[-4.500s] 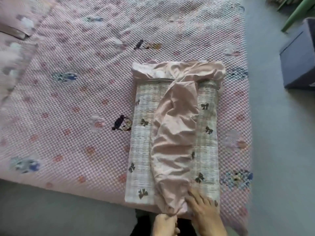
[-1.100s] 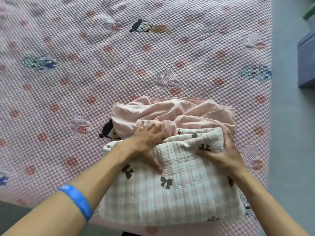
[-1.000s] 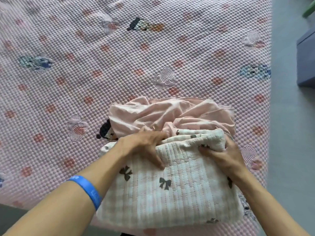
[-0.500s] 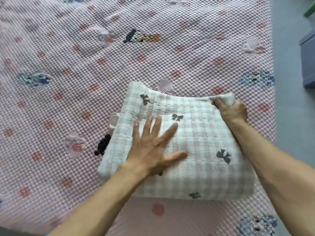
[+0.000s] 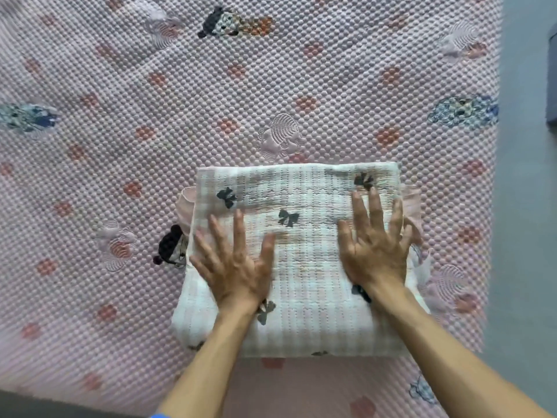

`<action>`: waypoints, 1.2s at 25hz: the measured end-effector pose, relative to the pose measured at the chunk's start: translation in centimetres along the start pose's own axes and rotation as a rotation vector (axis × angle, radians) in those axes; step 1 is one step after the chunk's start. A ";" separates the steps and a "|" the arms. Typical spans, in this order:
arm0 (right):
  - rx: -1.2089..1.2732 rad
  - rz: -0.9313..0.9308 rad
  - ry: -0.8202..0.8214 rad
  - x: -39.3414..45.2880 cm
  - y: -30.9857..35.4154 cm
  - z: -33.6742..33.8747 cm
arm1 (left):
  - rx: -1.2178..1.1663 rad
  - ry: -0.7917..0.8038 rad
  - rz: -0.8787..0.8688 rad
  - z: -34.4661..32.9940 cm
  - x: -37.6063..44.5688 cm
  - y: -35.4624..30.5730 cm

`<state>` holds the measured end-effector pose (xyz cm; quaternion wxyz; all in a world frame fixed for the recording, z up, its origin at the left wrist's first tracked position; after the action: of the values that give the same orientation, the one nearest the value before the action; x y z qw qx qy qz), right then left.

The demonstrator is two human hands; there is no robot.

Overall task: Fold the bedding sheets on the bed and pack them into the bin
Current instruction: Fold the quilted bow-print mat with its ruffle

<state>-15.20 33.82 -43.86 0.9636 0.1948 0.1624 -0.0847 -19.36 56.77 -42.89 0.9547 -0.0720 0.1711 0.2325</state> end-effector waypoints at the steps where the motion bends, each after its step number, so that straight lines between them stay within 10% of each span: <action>1: 0.022 0.025 -0.068 -0.5 -0.4 -0.8 | -0.023 -0.039 0.043 -0.8 -1.0 0.3; 13: 0.314 -0.107 -0.147 1.1 -3.0 -0.9 | -0.310 0.198 0.240 -0.7 4.4 5.7; 18: 0.643 -0.391 0.131 0.6 -5.1 0.2 | -0.886 0.311 0.322 -1.1 4.8 7.9; 24: 1.200 -0.661 0.462 -10.4 -8.6 3.5 | -1.007 0.655 0.432 1.8 -4.6 10.3; 30: 1.290 -0.520 0.188 -18.3 -8.7 19.4 | -1.059 0.504 0.326 12.9 -13.7 4.6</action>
<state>-28.84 19.90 -23.68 0.5862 0.6889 0.2037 -0.3745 -29.15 57.84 -26.18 0.6713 -0.5627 0.2618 0.4051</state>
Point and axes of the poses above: each hand's wrist, its own x-axis towards the middle knuckle, its own z-axis out of the back of the hand, y = z × x, the point moved 3 cm from there along x, towards the middle knuckle, and after that the axes turned 8 degrees about x, right-handed, at the moved point
